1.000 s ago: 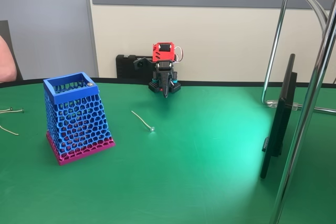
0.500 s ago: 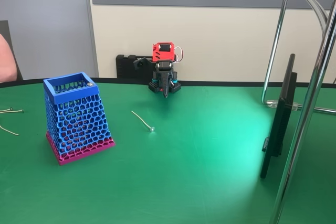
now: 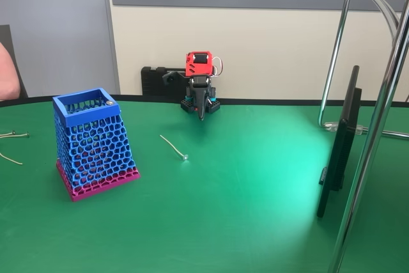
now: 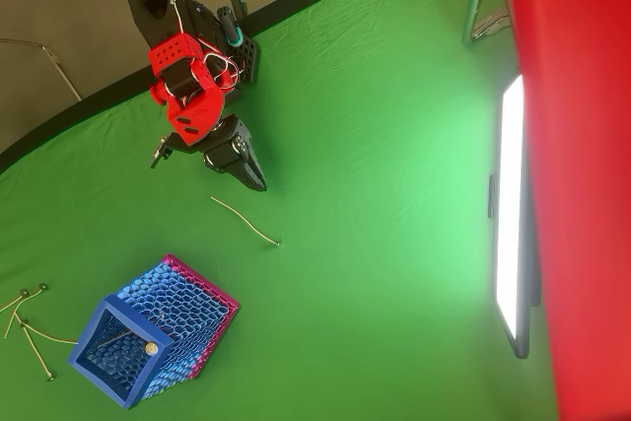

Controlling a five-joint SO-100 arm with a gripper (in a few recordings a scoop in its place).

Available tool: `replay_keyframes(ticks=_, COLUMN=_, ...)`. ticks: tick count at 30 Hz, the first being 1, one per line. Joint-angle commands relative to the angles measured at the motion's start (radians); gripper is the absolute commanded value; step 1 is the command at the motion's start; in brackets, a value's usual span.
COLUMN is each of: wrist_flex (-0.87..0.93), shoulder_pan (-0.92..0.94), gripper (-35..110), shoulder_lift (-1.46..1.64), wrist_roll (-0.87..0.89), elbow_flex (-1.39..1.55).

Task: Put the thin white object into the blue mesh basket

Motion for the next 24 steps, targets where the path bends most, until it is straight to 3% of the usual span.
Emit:
replay_keyframes(ticks=1, wrist_flex=-0.032, shoulder_pan=0.002, gripper=1, shoulder_lift=-0.032, wrist_roll=-0.002, elbow_flex=-0.014)
replay_keyframes(ticks=11, wrist_flex=-0.12, shoulder_pan=0.012, gripper=1, shoulder_lift=-0.212, wrist_roll=0.046, elbow_flex=-0.066)
replay_keyframes(ticks=24, wrist_flex=-0.127, shoulder_pan=0.0, gripper=1, shoulder_lift=-0.614, wrist_roll=0.229, elbow_flex=-0.367)
